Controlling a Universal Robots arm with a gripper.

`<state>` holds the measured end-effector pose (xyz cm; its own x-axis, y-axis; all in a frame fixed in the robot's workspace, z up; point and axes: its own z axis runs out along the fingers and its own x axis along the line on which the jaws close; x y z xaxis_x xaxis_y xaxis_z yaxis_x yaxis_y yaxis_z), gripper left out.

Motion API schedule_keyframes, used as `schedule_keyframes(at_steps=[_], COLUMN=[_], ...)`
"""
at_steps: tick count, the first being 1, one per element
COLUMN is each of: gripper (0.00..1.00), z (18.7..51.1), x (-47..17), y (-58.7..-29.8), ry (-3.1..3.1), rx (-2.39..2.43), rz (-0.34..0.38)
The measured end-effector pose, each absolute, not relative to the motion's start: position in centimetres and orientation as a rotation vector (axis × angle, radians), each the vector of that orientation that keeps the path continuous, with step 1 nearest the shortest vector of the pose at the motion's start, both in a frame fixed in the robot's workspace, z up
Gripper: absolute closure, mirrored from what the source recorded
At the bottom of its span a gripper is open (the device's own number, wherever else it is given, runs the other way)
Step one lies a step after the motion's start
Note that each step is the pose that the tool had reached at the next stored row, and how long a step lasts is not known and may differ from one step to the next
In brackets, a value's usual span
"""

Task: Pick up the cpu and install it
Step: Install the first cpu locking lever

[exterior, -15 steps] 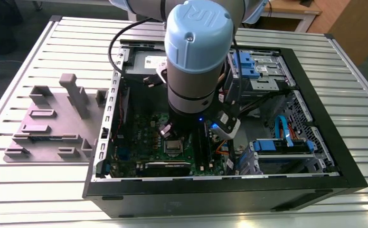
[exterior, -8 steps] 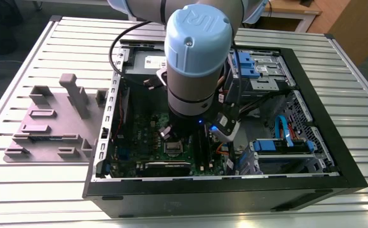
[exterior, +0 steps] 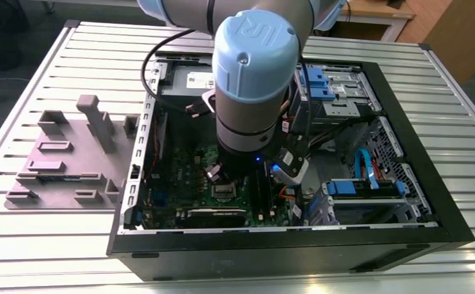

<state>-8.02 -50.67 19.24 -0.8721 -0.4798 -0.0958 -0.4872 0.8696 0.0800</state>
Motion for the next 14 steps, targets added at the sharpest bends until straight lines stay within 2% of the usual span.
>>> schedule_keyframes(at_steps=[14], gripper=[0.89], z=[19.26], x=[-8.01], y=[-51.72], ry=[2.968], rx=[-0.768], rz=[0.155])
